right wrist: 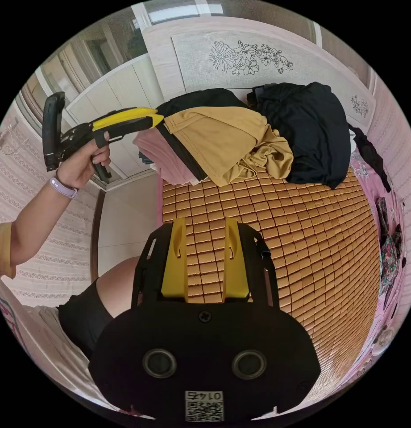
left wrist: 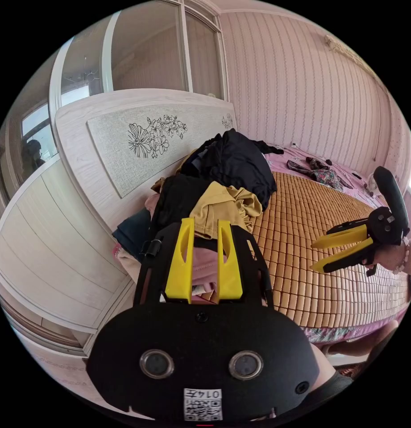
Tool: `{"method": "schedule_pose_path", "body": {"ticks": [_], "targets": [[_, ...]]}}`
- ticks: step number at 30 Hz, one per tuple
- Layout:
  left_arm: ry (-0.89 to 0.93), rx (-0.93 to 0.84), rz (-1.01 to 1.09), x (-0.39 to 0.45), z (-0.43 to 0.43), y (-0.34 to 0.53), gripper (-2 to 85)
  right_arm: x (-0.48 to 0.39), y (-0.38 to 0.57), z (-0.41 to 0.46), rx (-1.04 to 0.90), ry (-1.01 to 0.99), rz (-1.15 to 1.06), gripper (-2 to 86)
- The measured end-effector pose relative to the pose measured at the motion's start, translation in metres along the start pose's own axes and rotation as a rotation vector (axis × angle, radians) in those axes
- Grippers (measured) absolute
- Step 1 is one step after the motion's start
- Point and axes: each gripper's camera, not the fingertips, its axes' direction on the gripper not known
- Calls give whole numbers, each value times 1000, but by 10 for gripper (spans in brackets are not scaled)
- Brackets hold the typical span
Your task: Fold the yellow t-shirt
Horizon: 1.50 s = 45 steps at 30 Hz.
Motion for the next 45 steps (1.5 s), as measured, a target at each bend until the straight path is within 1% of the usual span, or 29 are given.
{"method": "schedule_pose_path", "body": {"ticks": [2,3,4,5,7,9,11,13,16,18,19,21,25,29,32,35,37,39,40,42,45], "targets": [[1,-33,50,6,15,-5,75,7,-23,23,1,5,4,126],[-15,-52,68,8,20,-6,75,14,-39,37,12,-3,45,112],[-77,-105,95,12,29,-5,74,19,-46,44,14,-16,78,104],[-143,-134,129,15,35,-4,73,28,-59,59,11,-61,141,90],[-168,-118,175,19,31,0,72,42,-72,78,-6,-156,194,69],[-158,-118,194,20,26,2,59,57,-76,87,-20,-312,208,41],[-120,-130,201,19,13,0,43,67,-69,77,15,-334,238,20],[-87,-118,204,21,-1,-4,31,75,-56,60,46,-341,227,18],[-26,-60,239,36,-41,-19,10,95,-23,11,173,-339,250,14],[-10,-25,288,52,-67,-31,9,120,12,-31,245,-336,338,12],[30,-1,306,62,-83,-40,8,126,21,-42,264,-342,356,11],[118,32,312,74,-107,-54,6,141,60,-87,373,-342,407,9],[303,116,308,107,-161,-86,3,145,118,-159,491,-309,425,8],[472,200,290,152,-206,-123,0,137,185,-249,549,-162,355,7],[553,265,309,195,-236,-153,-3,139,229,-326,594,-30,335,7],[567,313,361,250,-256,-188,-4,143,253,-393,552,112,310,6],[535,316,387,282,-261,-214,-4,149,264,-430,558,190,334,6],[569,330,385,306,-271,-240,-5,162,285,-489,639,272,396,6],[611,345,367,319,-281,-258,-5,166,290,-505,665,284,409,6],[653,382,357,338,-300,-284,-5,177,311,-568,750,338,440,6],[699,460,323,364,-330,-317,-5,166,335,-636,825,430,392,6]]}}
